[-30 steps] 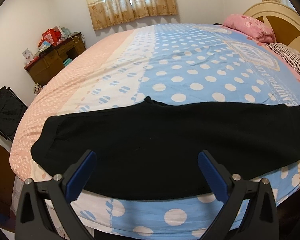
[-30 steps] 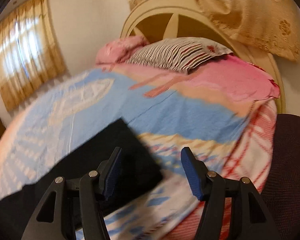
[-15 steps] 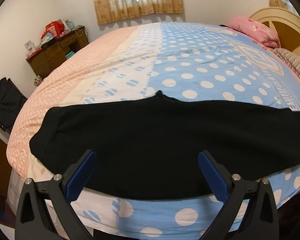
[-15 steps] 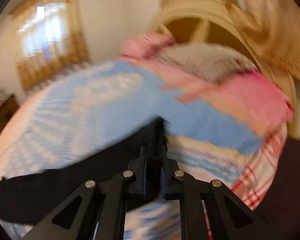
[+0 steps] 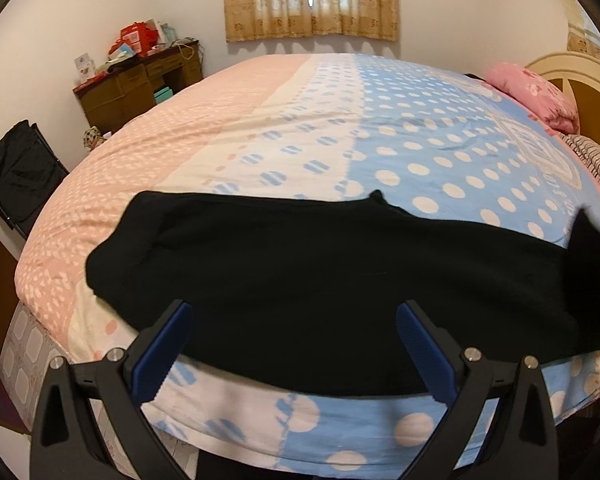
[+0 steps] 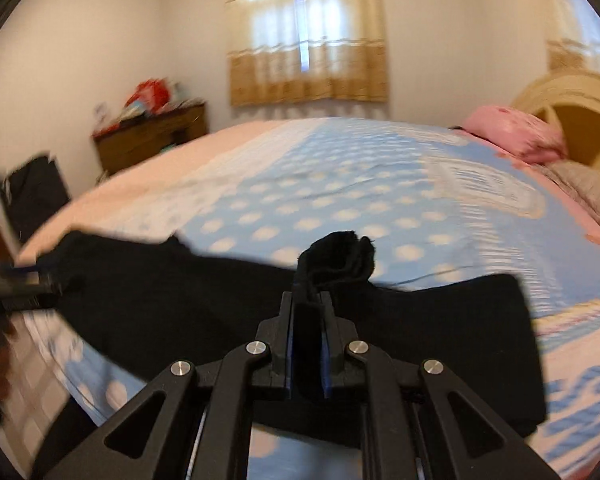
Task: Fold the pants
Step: 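Grasp the edge of the black pants bundle with the right gripper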
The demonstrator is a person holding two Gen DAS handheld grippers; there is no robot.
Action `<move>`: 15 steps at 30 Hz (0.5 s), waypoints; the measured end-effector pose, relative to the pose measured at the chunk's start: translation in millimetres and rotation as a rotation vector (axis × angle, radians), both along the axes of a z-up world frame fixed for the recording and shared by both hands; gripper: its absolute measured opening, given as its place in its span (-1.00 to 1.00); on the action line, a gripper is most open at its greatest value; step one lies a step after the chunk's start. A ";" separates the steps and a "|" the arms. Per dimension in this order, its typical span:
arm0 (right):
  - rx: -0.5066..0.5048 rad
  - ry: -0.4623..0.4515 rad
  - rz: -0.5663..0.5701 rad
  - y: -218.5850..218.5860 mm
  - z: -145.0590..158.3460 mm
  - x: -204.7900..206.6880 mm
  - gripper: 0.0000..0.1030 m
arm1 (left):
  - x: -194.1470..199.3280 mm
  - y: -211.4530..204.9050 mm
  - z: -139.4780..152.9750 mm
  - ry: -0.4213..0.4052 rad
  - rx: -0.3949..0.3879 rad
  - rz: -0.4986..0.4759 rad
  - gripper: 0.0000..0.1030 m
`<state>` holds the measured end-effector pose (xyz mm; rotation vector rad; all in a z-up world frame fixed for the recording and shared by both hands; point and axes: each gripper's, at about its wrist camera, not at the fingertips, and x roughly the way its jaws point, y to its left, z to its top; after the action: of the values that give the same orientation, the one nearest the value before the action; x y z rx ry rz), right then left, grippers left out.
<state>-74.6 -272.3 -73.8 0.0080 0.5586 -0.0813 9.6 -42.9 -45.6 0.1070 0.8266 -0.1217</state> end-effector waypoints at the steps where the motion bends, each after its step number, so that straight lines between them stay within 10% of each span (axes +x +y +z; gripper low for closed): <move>1: -0.023 -0.002 0.019 12.7 -10.3 3.1 -0.79 | -0.1 3.3 0.1 -0.002 0.001 0.005 1.00; 7: -0.022 0.047 0.066 23.0 -41.1 9.2 -0.59 | 6.3 21.6 -5.6 0.011 -0.004 0.041 1.00; 15: 0.163 -0.061 0.180 -2.6 0.6 -15.0 -0.23 | 11.2 18.9 -14.8 0.034 -0.012 0.023 1.00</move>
<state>-89.6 -274.9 -73.1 0.1186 0.5014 0.1400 20.8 -24.0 -60.4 0.0842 0.8610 -0.1072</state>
